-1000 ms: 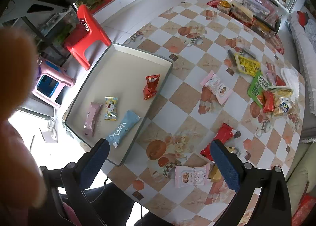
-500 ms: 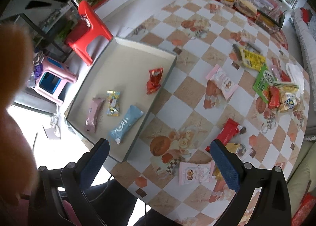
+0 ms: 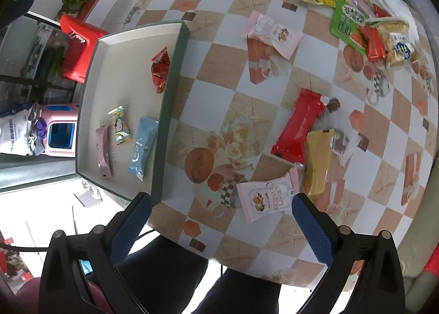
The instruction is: Organize snacks
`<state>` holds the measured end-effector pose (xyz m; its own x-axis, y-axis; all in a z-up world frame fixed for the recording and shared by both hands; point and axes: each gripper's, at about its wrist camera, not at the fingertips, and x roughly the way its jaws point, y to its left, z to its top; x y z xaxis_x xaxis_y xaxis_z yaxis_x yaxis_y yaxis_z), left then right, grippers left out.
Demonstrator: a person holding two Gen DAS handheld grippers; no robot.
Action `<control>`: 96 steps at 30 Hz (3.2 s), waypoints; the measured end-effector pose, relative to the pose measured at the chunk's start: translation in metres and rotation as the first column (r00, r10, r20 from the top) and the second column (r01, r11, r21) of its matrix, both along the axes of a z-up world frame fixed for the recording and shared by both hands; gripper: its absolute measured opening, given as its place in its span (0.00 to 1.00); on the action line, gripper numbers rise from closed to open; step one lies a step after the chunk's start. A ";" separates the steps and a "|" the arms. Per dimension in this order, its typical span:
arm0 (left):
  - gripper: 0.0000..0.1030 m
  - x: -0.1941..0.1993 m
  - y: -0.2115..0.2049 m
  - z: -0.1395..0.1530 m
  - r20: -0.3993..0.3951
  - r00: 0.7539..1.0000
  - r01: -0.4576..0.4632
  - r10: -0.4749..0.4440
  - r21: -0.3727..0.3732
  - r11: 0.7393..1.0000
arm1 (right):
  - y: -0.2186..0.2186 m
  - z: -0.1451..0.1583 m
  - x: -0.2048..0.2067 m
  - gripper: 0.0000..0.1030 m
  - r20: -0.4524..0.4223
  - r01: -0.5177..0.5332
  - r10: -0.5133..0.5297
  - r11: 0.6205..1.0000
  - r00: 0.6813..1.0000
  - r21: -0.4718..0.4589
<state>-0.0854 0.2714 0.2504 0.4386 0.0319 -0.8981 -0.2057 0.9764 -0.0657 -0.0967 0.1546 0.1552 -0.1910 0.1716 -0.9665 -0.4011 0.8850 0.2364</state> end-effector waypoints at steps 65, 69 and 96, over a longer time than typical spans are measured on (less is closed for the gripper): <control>0.93 -0.078 -0.162 0.001 -0.203 0.605 0.796 -0.770 0.116 0.595 | 0.031 0.096 0.116 1.00 0.238 0.018 -0.131 0.904 0.962 0.426; 0.93 -0.077 -0.161 0.002 -0.202 0.604 0.796 -0.771 0.115 0.594 | 0.033 0.096 0.116 1.00 0.239 0.009 -0.123 0.904 0.963 0.427; 0.93 -0.052 -0.065 -0.113 -0.380 0.809 0.438 -0.449 -0.120 0.891 | -0.177 -0.113 0.068 1.00 -0.169 0.504 -0.529 0.847 0.832 -0.170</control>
<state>-0.1369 0.2066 0.1376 0.0157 -0.1059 -0.9942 0.2355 0.9668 -0.0993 -0.0285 -0.0220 0.0424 -0.2978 0.1918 -0.9352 0.1677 0.9749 0.1465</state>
